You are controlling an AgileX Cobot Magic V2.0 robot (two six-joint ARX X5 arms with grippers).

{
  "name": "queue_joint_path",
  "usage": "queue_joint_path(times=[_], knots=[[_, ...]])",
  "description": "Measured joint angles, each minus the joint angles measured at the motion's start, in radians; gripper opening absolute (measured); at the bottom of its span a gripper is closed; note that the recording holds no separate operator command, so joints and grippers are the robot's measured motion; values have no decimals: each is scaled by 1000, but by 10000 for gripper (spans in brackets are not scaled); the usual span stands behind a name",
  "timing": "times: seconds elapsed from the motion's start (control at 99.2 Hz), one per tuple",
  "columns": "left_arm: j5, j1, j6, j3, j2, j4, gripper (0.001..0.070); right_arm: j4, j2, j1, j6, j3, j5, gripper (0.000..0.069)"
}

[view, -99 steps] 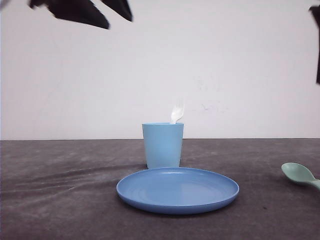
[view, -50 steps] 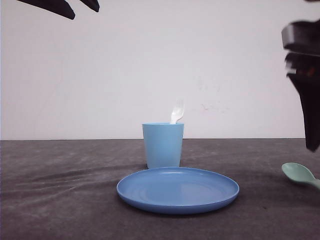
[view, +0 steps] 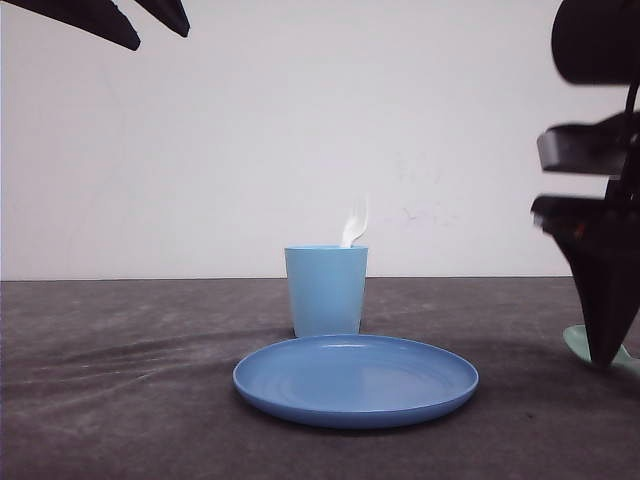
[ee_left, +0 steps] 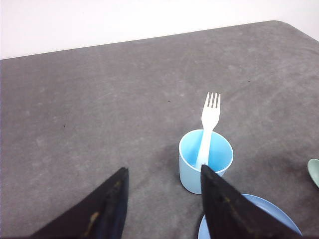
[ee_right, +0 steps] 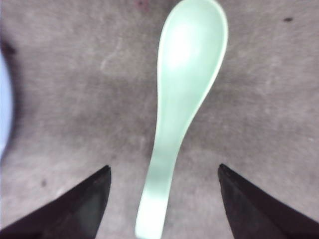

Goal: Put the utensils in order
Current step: 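Lower the right gripper onto the mint-green spoon and close it, then lift the spoon with the right gripper and carry it over the cup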

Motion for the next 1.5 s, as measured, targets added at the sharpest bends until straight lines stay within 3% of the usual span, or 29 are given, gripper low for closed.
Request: queue_joint_path(times=[0.101,0.333,0.444,0.766,0.948,1.19,1.503], knots=[[0,0,0,0,0,-7,271,14,35,0,0,0,12,364],[0,0,0,0,0,-26,271,49,60,0,0,-1,24,149],[0,0,0,0,0,-27,271,56,61,0,0,-1,26,79],[0,0,0,0,0,-44,271,65,53,0,-4,-1,25,75],[0,-6,0,0,0,-48,271,80,-45,18,-29,38,25,75],[3,-6,-6,0,0,-48,271,317,-185,105,-78,151,25,75],[31,-6,-33,0,0,-49,271,649,-93,191,-190,169,25,75]])
